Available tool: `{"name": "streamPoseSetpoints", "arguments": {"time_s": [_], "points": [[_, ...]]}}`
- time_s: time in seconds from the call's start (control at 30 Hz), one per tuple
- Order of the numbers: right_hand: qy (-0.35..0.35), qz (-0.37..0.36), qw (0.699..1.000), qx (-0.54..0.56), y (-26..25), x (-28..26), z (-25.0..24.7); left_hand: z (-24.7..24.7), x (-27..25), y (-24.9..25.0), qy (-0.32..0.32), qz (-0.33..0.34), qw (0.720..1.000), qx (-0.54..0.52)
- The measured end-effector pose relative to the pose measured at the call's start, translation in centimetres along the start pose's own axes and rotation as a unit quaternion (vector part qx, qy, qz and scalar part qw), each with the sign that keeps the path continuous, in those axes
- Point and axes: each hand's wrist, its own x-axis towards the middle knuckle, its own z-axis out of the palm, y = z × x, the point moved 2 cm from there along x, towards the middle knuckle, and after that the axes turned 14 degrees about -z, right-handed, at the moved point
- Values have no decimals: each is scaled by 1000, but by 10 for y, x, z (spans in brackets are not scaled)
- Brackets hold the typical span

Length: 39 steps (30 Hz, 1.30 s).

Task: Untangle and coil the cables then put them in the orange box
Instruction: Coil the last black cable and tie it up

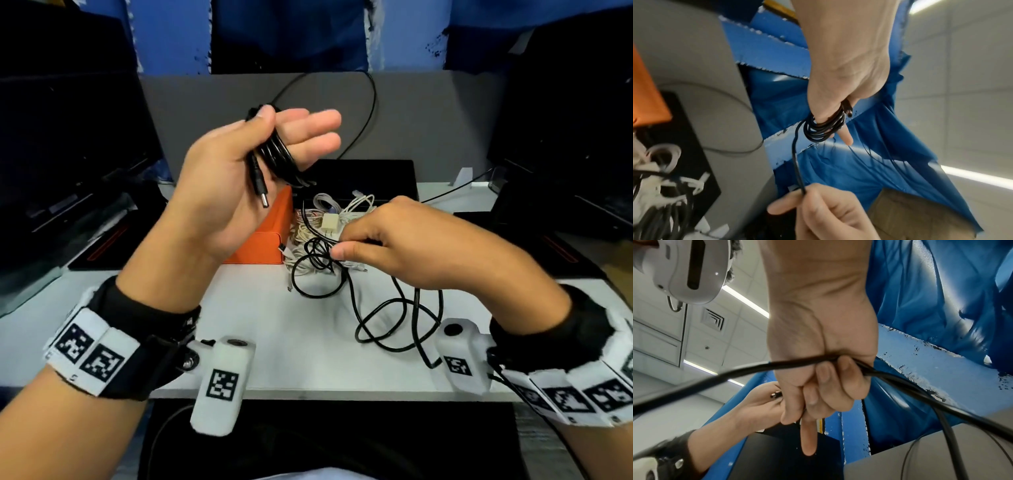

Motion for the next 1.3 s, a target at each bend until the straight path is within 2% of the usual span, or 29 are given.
{"name": "streamPoseSetpoints", "arguments": {"time_s": [0.07, 0.1, 0.17, 0.2, 0.23, 0.3, 0.37, 0.43, 0.47, 0.57, 0.6, 0.67, 0.77, 0.9, 0.97, 1.07, 1.13, 1.2, 1.27, 1.3], "points": [[6, -1, 1000, 2, -2, 0, 0, -1, -2, -3, 7, -4, 992, 124], [18, -1, 1000, 3, -3, 0, -2, -1, -3, -6, 3, 3, 972, 233], [56, 9, 998, 4, -6, -2, -9, -1, -6, -12, -24, 27, 885, 465], [78, 15, 997, 12, -7, -4, -12, 0, -6, -14, -60, 20, 843, 535], [93, 18, 995, 26, -7, -5, -14, 1, -7, -17, -111, -6, 817, 566], [99, 12, 994, 54, -10, -7, -17, 1, -11, -22, -205, -65, 810, 546], [90, 7, 994, 61, -9, -7, -19, -2, -12, -19, -220, -99, 826, 509], [86, 21, 995, 47, 0, -8, -21, -9, -9, -9, -146, -104, 850, 495], [84, 32, 995, 43, 8, -8, -21, -12, -8, -3, -87, -88, 846, 519], [40, 72, 996, 23, 37, -10, -16, -21, -3, 9, 99, 17, 781, 616], [16, 85, 996, -3, 50, -10, -12, -25, 0, 12, 155, 46, 772, 615], [-40, 136, 989, -50, 80, -14, -3, -34, 3, 18, 248, 106, 788, 554], [-75, 250, 965, -16, 128, -29, 7, -47, 3, 29, 314, 163, 842, 407], [-52, 333, 942, -1, 181, -56, 5, -81, -4, 55, 429, 195, 838, 276], [-39, 378, 925, -10, 199, -75, 3, -102, -7, 66, 447, 187, 850, 209], [-55, 429, 901, 28, 206, -93, 0, -110, -6, 68, 427, 190, 866, 178], [-74, 419, 904, 39, 196, -89, -8, -98, -4, 60, 402, 184, 877, 187], [-41, 345, 938, 5, 165, -71, -23, -78, 2, 46, 358, 150, 898, 206], [75, 244, 967, 11, 118, -45, -33, -52, 8, 25, 299, 95, 922, 228], [140, 192, 970, 44, 91, -30, -32, -38, 10, 13, 261, 67, 934, 235]]}}
